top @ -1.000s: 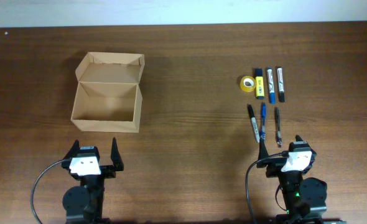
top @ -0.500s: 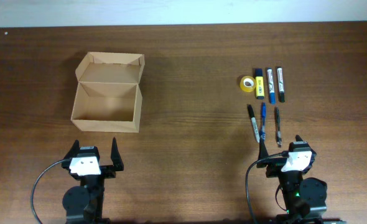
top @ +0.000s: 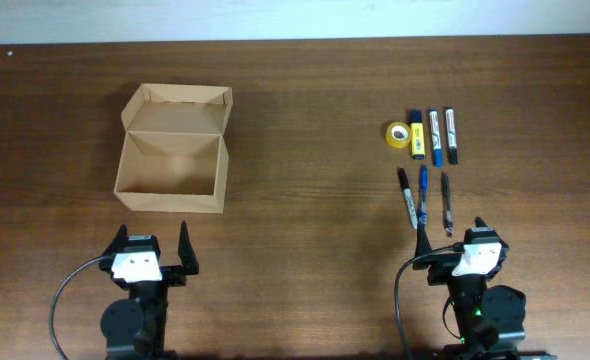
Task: Pack container
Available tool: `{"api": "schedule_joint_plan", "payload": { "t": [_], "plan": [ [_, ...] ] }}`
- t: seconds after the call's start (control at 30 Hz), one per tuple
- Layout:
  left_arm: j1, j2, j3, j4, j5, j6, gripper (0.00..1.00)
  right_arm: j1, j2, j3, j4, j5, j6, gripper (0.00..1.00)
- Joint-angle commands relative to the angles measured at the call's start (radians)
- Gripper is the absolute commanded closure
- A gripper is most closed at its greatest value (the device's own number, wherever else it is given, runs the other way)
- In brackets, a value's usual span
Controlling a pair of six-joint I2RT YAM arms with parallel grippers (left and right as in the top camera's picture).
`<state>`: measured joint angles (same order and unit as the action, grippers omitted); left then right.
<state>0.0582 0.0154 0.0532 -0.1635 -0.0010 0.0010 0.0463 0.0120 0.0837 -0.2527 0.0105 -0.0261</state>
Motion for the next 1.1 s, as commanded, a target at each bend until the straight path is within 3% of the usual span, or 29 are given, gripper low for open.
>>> {"api": "schedule_joint_plan", "payload": {
  "t": [0.0,1.07],
  "plan": [
    [-0.005,-0.010,-0.009,0.006,-0.007,0.015,0.00,-0.008,-0.009,-0.007,-0.001,-0.002,0.009,0.01],
    [-0.003,-0.010,-0.010,0.061,-0.052,0.019,0.00,-0.008,-0.009,-0.007,-0.001,-0.002,0.008,0.01]
  ]
}}
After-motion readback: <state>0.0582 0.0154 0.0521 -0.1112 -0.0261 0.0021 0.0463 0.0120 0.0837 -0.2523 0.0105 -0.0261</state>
